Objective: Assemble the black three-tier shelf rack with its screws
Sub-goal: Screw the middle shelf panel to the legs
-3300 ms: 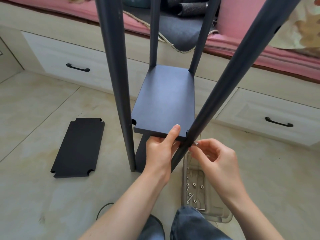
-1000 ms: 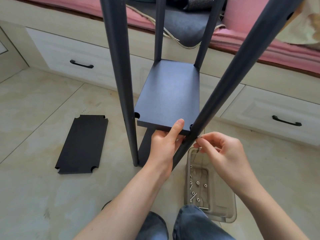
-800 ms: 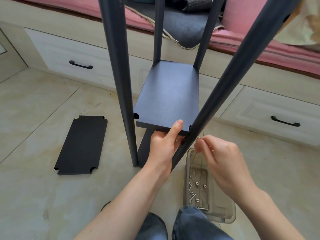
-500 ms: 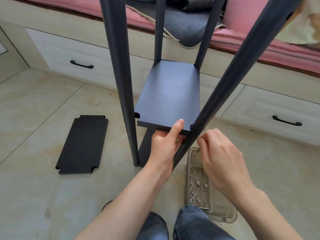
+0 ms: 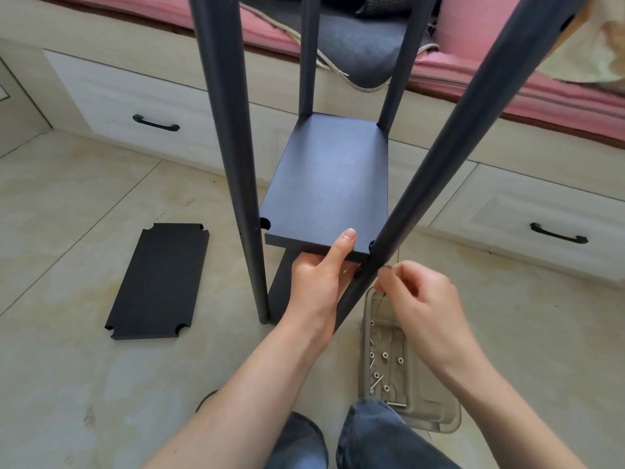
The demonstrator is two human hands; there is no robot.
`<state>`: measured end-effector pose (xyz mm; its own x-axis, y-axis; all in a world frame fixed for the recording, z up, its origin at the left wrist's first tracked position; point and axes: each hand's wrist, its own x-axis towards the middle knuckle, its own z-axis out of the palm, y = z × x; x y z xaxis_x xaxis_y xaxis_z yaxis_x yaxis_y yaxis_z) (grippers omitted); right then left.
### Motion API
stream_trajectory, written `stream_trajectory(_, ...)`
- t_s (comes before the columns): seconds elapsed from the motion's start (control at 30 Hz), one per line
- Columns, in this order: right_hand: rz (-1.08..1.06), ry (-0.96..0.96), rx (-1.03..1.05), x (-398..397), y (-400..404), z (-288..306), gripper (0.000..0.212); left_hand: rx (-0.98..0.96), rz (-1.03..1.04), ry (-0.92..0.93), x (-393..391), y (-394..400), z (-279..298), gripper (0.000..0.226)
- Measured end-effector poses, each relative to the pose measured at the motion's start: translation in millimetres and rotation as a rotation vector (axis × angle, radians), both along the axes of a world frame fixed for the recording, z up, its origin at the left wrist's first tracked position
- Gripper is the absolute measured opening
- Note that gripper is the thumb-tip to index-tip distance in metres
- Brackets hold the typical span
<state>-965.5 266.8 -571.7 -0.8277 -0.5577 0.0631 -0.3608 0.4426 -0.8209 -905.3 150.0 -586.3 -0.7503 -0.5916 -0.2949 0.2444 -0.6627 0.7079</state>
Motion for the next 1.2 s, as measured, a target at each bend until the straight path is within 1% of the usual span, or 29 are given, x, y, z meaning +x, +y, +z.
stream_trajectory(0.07,0.012,0.088,0.047,0,-1,-1,0.034,-0.011,-0.008,-0.006,0,0,0,0.014)
stream_trajectory(0.1,0.014,0.090,0.066,0,-2,-1,0.035,-0.018,-0.015,-0.008,0,0,0,0.014)
stream_trajectory(0.13,0.011,0.038,0.056,-1,-3,-1,0.038,-0.024,-0.021,-0.010,0,0,-1,0.014)
stream_trajectory(0.17,0.004,-0.093,0.003,-3,-5,0,0.041,-0.029,-0.026,-0.013,0,0,-1,0.013)
stream_trajectory(0.23,0.016,-0.516,-0.191,-6,-5,3,0.043,-0.044,-0.031,-0.017,1,0,-1,0.011)
stream_trajectory(0.27,0.032,-0.740,-0.285,-7,-4,5,0.041,-0.057,-0.035,-0.020,1,0,-1,0.011)
stream_trajectory(0.3,0.045,-0.923,-0.358,-8,-4,7,0.037,-0.074,-0.038,-0.025,0,0,-1,0.012)
stream_trajectory(0.33,0.052,-1.056,-0.410,-9,-4,9,0.032,-0.090,-0.039,-0.029,0,0,-2,0.013)
stream_trajectory(0.37,0.055,-1.125,-0.438,-9,-5,9,0.029,-0.099,-0.039,-0.032,0,0,-3,0.014)
stream_trajectory(0.4,0.051,-1.129,-0.436,-10,-5,9,0.030,-0.105,-0.039,-0.033,0,0,-3,0.016)
stream_trajectory(0.43,0.043,-1.071,-0.402,-10,-6,8,0.034,-0.108,-0.040,-0.037,0,0,-4,0.019)
stream_trajectory(0.47,0.033,-0.968,-0.349,-9,-6,7,0.041,-0.108,-0.042,-0.041,0,-1,-5,0.021)
stream_trajectory(0.53,0.025,-0.666,-0.219,-8,-4,6,0.050,-0.093,-0.046,-0.035,0,-1,-4,0.019)
stream_trajectory(0.57,0.032,-0.503,-0.161,-7,-3,6,0.049,-0.086,-0.047,-0.034,0,-2,-5,0.016)
stream_trajectory(0.67,0.069,-0.074,-0.011,-8,0,6,0.035,-0.079,-0.055,-0.027,0,-3,-5,0.013)
stream_trajectory(0.7,0.077,0.035,0.042,-8,-1,6,0.033,-0.080,-0.057,-0.024,0,-3,-7,0.013)
stream_trajectory(0.73,0.079,0.101,0.086,-8,-2,7,0.033,-0.082,-0.060,-0.021,0,-3,-7,0.013)
stream_trajectory(0.77,0.075,0.106,0.107,-7,-4,8,0.034,-0.083,-0.066,-0.011,0,-3,-7,0.013)
stream_trajectory(0.8,0.061,0.022,0.080,-7,-6,9,0.035,-0.085,-0.071,-0.001,0,-3,-7,0.013)
stream_trajectory(0.83,0.037,-0.175,-0.007,-8,-7,11,0.037,-0.089,-0.074,0.007,1,-4,-7,0.013)
stream_trajectory(0.87,0.017,-0.464,-0.144,-9,-8,12,0.037,-0.093,-0.078,0.016,1,-4,-8,0.014)
stream_trajectory(0.93,0.023,-1.100,-0.410,-12,-7,15,0.032,-0.110,-0.101,0.034,3,-4,-9,0.019)
stream_trajectory(0.97,0.040,-1.291,-0.484,-14,-6,16,0.029,-0.133,-0.119,0.041,4,-4,-11,0.023)
stream_trajectory(1.0,0.057,-1.382,-0.518,-15,-5,15,0.028,-0.157,-0.137,0.043,5,-4,-13,0.025)
stream_trajectory(1.03,0.077,-1.405,-0.518,-17,-5,14,0.027,-0.173,-0.143,0.046,5,-4,-15,0.021)
stream_trajectory(1.07,0.087,-1.378,-0.485,-18,-5,13,0.028,-0.190,-0.134,0.044,5,-5,-17,0.014)
stream_trajectory(1.1,0.092,-1.301,-0.419,-20,-5,12,0.030,-0.210,-0.117,0.043,6,-6,-18,0.013)
stream_trajectory(1.17,0.088,-1.046,-0.248,-25,-3,13,0.038,-0.237,-0.110,0.031,7,-7,-19,0.034)
stream_trajectory(1.2,0.071,-0.917,-0.187,-28,-2,13,0.039,-0.243,-0.111,0.026,7,-8,-20,0.038)
